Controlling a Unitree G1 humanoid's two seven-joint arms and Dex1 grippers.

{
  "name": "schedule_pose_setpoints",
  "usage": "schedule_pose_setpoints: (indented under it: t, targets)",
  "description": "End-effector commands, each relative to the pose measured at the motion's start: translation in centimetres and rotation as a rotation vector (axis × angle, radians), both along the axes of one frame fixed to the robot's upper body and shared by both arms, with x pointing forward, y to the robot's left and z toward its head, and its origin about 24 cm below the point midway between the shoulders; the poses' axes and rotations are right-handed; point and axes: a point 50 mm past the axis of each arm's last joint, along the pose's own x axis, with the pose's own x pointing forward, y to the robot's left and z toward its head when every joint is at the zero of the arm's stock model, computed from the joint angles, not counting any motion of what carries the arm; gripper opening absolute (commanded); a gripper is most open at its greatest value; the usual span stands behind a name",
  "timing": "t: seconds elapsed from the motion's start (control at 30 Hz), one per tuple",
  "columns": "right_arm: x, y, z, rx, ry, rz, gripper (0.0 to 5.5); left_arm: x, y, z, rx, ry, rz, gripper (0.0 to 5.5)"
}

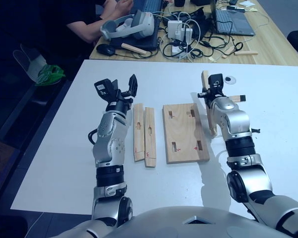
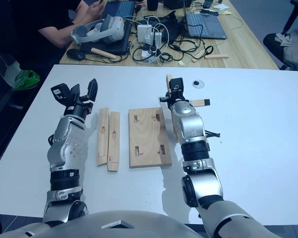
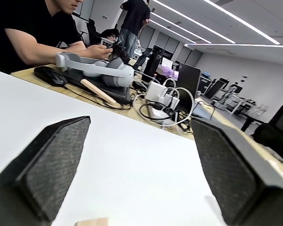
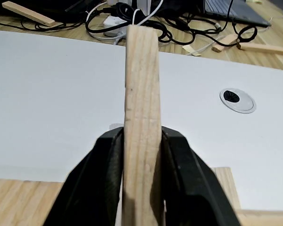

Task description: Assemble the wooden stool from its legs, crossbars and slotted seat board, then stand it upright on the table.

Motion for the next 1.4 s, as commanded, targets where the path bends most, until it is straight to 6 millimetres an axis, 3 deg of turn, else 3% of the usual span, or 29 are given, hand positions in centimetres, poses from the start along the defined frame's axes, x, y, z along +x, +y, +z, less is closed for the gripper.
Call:
schedule_pose_setpoints:
  t: [0.03,0.17,0.43,0.6,0.8,1.0,1.37,1.4]
  targets:
    - [-0.3,1.0,1.3,-0.162,-0.158,0.122,1.01,1.0,-2.8,3.4,-0.167,-0.043,-0.113,3.92]
    - [-0.7,2.3,2.1,-0.337,-0.314,0.254,1.01,1.3,-6.8,5.3,-0.309,0.008,-0.315,3.92]
    - [-1.5,4.9,3.8,-0.555,-0.602,0.457,1.01,1.6,-10.0,4.3,-0.285,0.160,-0.393,3.92]
    - [-2.6,6.6,4.1,-0.595,-0.715,0.588,1.01,2.1,-10.3,4.7,-0.331,0.167,-0.372,3.92]
    - [-2.9,6.7,4.0,-0.606,-0.745,0.622,1.01,2.6,-9.3,5.6,-0.480,0.140,-0.313,2.84]
    - [-2.8,6.6,3.8,-0.626,-0.759,0.617,1.01,2.4,-9.6,6.2,-0.568,0.161,-0.295,1.81]
    - [-3.1,6.6,2.8,-0.683,-0.739,0.671,1.01,2.3,-9.3,7.9,-0.607,0.119,-0.258,1.47]
    - [-3.2,6.7,2.7,-0.679,-0.730,0.691,1.39,2.3,-9.2,8.0,-0.609,0.115,-0.244,1.45]
